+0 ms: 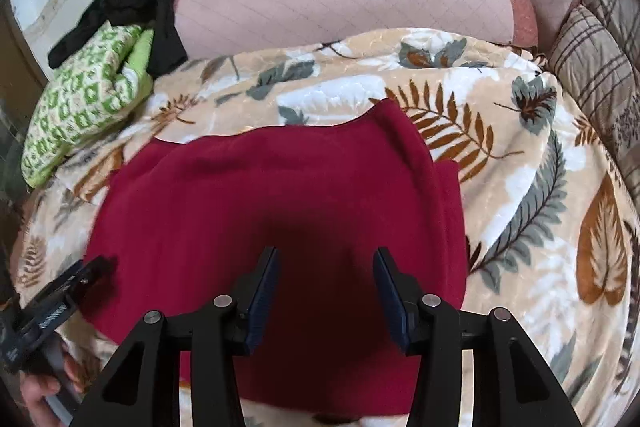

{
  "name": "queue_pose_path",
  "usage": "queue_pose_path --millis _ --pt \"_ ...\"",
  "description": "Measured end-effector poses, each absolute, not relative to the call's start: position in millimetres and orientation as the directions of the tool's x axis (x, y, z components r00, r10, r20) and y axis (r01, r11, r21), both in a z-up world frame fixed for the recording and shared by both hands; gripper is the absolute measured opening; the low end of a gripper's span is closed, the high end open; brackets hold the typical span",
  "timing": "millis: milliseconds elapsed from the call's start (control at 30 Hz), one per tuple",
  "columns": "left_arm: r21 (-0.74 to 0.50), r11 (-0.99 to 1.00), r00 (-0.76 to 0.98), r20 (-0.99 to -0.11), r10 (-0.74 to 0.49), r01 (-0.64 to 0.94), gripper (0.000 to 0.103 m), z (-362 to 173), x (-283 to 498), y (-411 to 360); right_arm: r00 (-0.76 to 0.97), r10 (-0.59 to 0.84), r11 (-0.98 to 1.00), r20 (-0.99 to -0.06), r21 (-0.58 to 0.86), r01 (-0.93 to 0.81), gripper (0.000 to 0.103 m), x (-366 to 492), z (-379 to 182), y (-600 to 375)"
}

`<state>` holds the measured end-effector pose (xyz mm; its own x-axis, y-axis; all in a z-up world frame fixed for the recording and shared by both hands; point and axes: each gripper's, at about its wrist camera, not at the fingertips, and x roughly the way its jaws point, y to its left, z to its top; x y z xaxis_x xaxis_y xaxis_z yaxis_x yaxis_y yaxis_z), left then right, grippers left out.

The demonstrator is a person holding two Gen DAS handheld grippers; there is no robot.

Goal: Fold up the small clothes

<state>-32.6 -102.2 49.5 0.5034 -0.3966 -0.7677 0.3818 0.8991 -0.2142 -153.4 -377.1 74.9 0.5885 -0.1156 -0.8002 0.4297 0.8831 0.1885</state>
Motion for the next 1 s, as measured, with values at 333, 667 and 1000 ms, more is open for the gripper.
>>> queue_pose_path --millis 333,667,1000 --pt "-0.162 0.893 0.511 -0.771 -0.38 0.42 0.079 45.4 -44.2 -112.1 0.653 -0.172 0.91 -0.738 0.135 0.393 0.049 -194.2 116.4 -359.8" --pt "-0.178 0.886 0.504 -0.767 -0.397 0.428 0.079 43.5 -43.3 -117.1 0.636 -0.224 0.902 -0.738 0.09 0.422 0.064 -188.3 120.9 -393.9" --pt "-0.267 0.89 0.495 -0.754 -0.431 0.369 0.079 47.7 -37.0 -79.6 0.598 -0.129 0.92 -0.791 0.129 0.369 0.06 -133.0 56.4 -380.9"
